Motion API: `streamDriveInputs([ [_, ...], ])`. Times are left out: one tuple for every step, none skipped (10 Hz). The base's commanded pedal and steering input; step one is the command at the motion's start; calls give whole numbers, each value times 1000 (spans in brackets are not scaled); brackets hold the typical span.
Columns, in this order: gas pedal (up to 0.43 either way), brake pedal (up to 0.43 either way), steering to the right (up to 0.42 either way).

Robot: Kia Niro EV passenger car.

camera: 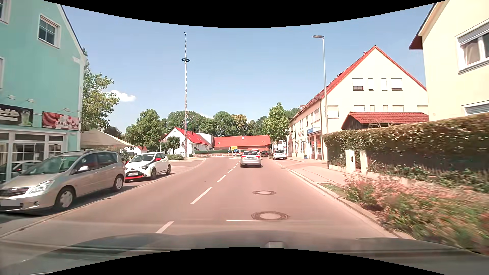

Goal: Follow the waypoints while adhering to traffic rules and regulations

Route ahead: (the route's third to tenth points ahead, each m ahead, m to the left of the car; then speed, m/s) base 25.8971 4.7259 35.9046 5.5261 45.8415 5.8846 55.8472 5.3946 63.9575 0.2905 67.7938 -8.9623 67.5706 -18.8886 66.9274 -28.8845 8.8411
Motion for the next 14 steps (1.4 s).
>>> streamDriveInputs([
  [98, 0, -1],
  [150, 0, -1],
  [150, 0, -1],
  [150, 0, -1],
  [150, 0, -1],
  [138, 0, -1],
  [130, 0, -1],
  [118, 0, -1],
  [110, 0, -1],
  [110, 0, -1],
  [98, 0, -1],
  [87, 0, -1],
  [87, 0, -1],
  [79, 0, -1],
])
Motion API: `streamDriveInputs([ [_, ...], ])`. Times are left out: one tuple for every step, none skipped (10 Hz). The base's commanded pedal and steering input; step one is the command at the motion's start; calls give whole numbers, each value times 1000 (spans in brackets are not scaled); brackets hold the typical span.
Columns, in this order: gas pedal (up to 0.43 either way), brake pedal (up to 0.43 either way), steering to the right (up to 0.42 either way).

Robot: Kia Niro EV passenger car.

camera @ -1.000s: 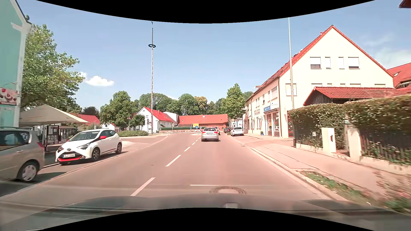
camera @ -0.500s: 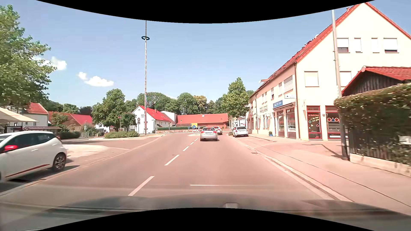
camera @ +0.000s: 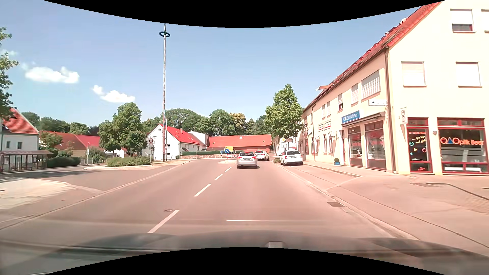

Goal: Follow the waypoints while adhering to traffic rules and regulations

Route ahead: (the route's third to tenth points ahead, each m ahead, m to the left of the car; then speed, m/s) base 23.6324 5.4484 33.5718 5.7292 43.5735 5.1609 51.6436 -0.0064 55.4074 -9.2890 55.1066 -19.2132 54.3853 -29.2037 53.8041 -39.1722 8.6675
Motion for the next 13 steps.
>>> streamDriveInputs([
  [79, 0, -1],
  [67, 0, -1],
  [67, 0, -1],
  [67, 0, -1],
  [67, 0, -1],
  [67, 0, -1],
  [67, 0, -1],
  [67, 0, -1],
  [67, 0, -1],
  [67, 0, -1],
  [67, 0, -1],
  [67, 0, 0],
  [47, 0, 0],
])
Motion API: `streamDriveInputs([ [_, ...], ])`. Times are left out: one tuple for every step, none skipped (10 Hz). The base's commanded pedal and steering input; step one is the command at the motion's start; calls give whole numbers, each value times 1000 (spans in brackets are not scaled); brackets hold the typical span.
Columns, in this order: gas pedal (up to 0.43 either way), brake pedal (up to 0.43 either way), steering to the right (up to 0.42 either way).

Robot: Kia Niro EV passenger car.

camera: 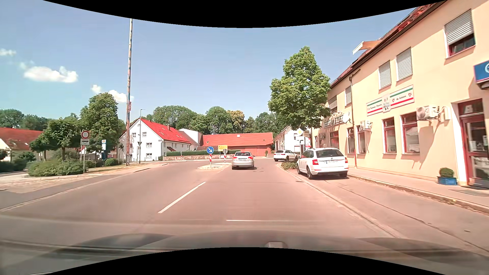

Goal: Follow the waypoints while adhering to traffic rules and regulations

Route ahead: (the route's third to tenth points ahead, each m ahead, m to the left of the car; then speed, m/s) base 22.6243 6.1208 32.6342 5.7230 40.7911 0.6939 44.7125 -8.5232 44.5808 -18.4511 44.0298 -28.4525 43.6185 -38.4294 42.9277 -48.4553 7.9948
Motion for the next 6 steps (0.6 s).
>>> streamDriveInputs([
  [47, 0, 0],
  [39, 0, 1],
  [39, 0, 1],
  [39, 0, 1],
  [39, 0, 1],
  [39, 0, 1],
])
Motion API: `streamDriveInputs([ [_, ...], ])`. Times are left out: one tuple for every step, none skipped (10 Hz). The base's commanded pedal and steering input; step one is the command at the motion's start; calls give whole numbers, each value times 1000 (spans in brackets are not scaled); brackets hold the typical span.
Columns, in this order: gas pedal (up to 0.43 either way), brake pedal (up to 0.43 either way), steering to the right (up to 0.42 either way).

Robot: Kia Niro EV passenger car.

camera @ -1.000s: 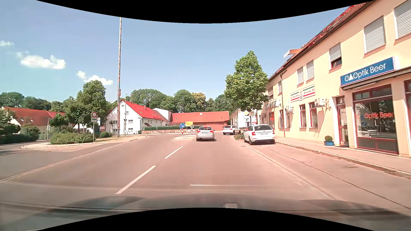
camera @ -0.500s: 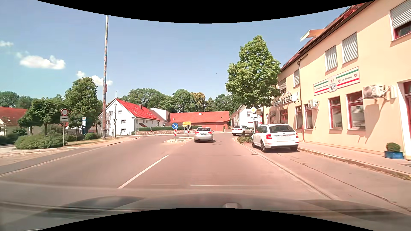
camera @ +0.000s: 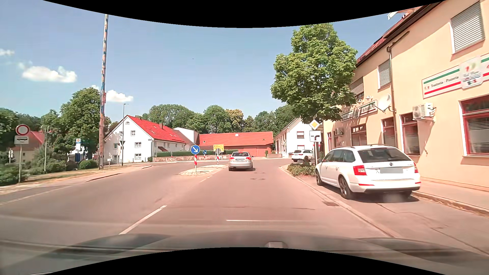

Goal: Follow the waypoints while adhering to traffic rules and regulations

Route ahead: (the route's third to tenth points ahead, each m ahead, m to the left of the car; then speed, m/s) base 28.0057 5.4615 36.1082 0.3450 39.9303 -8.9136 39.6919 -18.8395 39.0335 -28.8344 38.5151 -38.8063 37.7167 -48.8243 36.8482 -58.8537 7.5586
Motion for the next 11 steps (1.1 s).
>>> streamDriveInputs([
  [39, 0, 1],
  [39, 0, 1],
  [28, 0, 1],
  [0, 0, 1],
  [0, 0, 1],
  [0, 0, 1],
  [0, 0, 1],
  [0, 0, 1],
  [0, 0, 1],
  [0, 0, 1],
  [98, 0, 2],
])
